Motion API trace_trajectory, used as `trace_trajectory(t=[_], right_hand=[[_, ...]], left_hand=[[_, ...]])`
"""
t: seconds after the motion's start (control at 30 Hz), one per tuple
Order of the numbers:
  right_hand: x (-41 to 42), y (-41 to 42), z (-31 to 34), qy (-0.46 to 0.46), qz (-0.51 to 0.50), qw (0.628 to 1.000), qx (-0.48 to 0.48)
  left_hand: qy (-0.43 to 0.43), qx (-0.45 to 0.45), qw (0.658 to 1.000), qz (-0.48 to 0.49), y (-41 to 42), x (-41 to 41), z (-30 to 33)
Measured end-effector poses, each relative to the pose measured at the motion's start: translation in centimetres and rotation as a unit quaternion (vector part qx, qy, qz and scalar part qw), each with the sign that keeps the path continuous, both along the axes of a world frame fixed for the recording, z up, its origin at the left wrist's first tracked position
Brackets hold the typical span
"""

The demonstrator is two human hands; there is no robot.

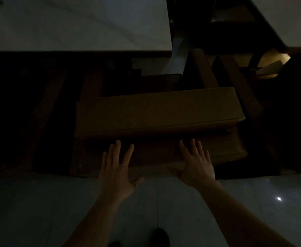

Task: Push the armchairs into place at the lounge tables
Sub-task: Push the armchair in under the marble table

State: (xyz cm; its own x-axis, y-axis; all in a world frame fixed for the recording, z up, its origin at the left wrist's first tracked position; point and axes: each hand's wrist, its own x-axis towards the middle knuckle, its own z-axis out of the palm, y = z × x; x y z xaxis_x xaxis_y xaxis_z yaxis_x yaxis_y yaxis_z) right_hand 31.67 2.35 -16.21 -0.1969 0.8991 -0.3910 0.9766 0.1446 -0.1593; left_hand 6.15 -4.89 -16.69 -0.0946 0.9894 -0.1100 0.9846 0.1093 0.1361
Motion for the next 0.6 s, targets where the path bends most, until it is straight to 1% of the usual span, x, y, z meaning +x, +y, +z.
trace_trajectory(t=[0.13,0.27,0.37,0.5,0.6], right_hand=[[0.5,1.2,-1.5,0.004,0.005,1.000,0.012],[0.9,2.0,-2.8,0.005,0.004,1.000,0.024],[0.6,1.9,-3.5,0.009,-0.001,0.999,0.048],[-0.5,1.7,-4.1,-0.009,-0.016,0.998,0.066],[-0.9,1.6,-4.0,-0.021,-0.027,0.997,0.064]], left_hand=[[-0.006,-0.049,0.999,-0.002,1.0,0.1,-1.6],[0.003,-0.072,0.997,0.009,2.2,-0.2,-2.4],[0.003,-0.043,0.999,0.010,2.4,-0.7,-3.2],[0.016,0.007,1.000,0.000,2.2,-1.6,-4.2],[0.015,0.010,1.000,0.014,2.5,-2.4,-4.4]])
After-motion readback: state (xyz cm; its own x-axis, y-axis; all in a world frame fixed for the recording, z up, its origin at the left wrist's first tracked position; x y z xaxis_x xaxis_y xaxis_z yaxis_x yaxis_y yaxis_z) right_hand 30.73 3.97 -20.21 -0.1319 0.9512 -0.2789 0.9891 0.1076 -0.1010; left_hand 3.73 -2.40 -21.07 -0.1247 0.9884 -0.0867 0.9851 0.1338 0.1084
